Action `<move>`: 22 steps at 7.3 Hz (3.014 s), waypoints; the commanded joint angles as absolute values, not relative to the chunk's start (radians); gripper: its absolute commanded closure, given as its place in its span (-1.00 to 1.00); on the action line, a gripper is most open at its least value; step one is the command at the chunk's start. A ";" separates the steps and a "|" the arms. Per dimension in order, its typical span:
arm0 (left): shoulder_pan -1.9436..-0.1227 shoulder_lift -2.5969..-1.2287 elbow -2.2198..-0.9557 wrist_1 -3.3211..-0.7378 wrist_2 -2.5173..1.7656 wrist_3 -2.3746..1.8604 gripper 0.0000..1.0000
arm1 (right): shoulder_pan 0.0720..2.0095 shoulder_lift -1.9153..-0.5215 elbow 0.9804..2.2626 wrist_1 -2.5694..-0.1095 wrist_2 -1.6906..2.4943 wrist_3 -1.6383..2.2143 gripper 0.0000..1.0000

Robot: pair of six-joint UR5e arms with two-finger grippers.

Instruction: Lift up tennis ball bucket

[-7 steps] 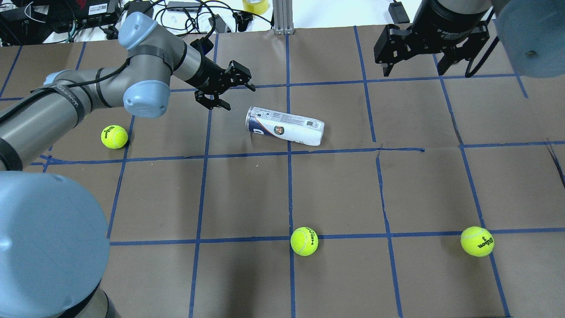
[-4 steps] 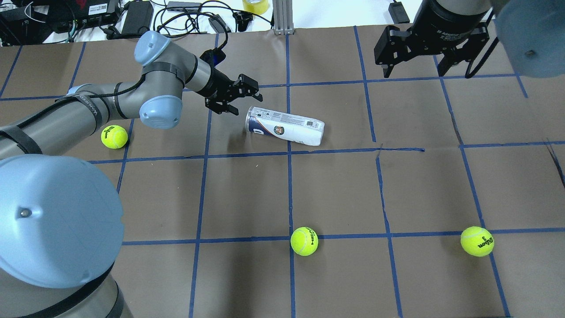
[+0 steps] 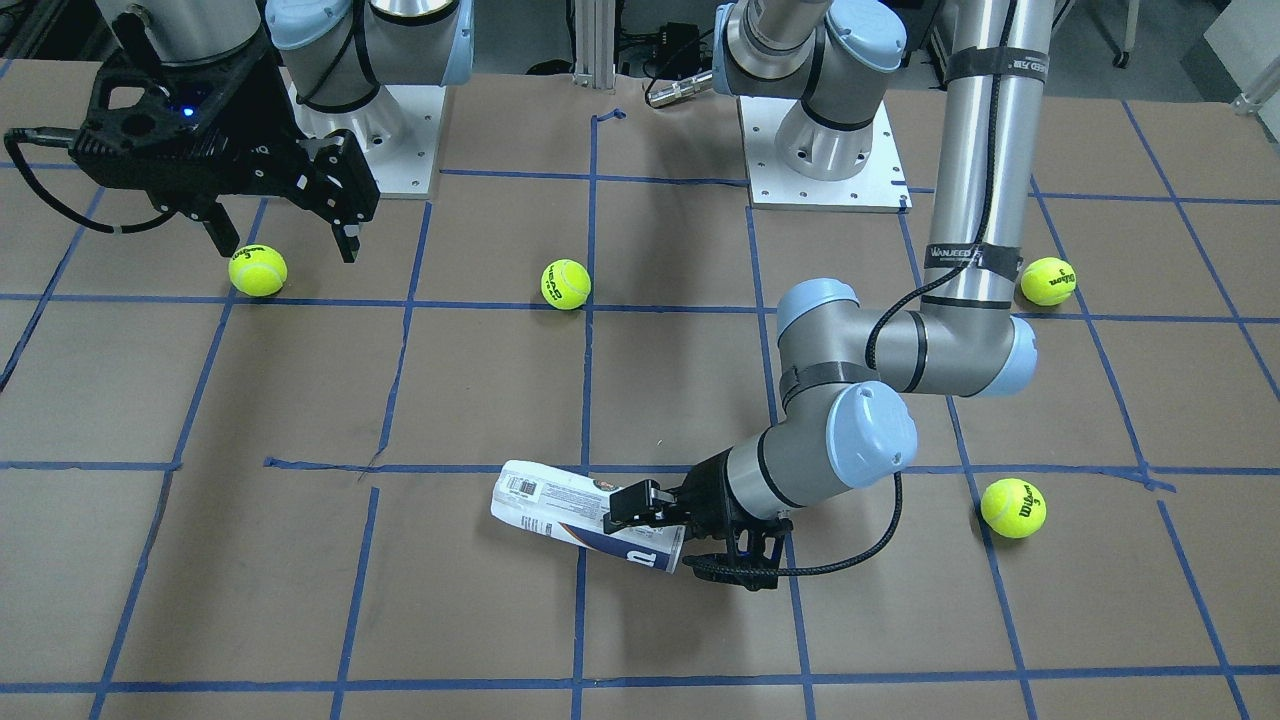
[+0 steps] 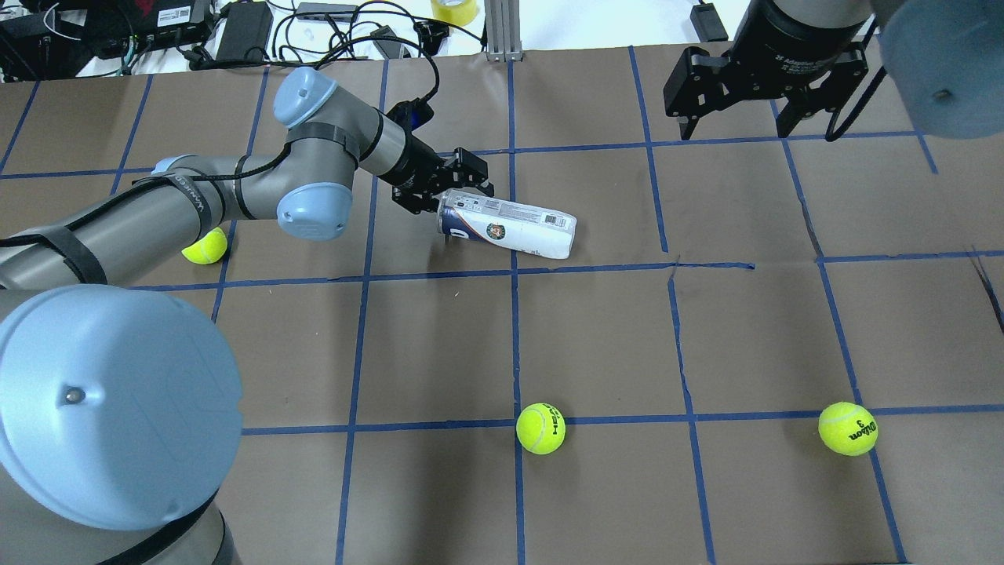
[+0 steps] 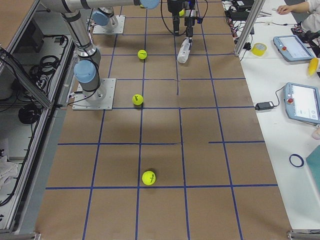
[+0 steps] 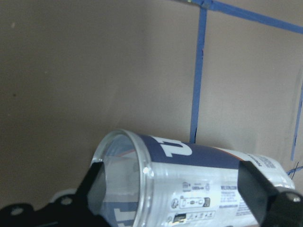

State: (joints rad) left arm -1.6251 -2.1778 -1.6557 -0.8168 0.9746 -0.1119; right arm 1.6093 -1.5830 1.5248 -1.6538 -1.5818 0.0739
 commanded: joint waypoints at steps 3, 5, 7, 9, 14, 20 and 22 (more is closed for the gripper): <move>-1.640 -2.139 -1.649 -0.848 0.983 -0.391 1.00 | 1.609 -1.582 1.526 -1.652 -1.583 0.075 -1.00; -1.640 -2.106 -1.539 -0.970 1.036 -0.489 1.00 | 1.609 -1.582 1.526 -1.652 -1.583 0.077 -1.00; -1.635 -2.063 -1.378 -1.191 1.149 -0.492 1.00 | 1.609 -1.583 1.529 -1.652 -1.583 0.078 -1.00; -1.638 -2.040 -1.261 -1.261 1.283 -0.491 1.00 | 1.609 -1.583 1.546 -1.654 -1.583 0.075 -1.00; -1.733 -2.077 -1.242 -1.141 1.601 -0.255 1.00 | 1.608 -1.583 1.546 -1.663 -1.583 0.067 -1.00; -1.782 -2.080 -1.376 -1.035 1.592 -0.279 0.69 | 1.606 -1.583 1.546 -1.660 -1.586 0.067 -1.00; -1.782 -2.082 -1.376 -1.040 1.586 -0.278 -0.64 | 1.606 -1.583 1.546 -1.658 -1.585 0.069 -1.00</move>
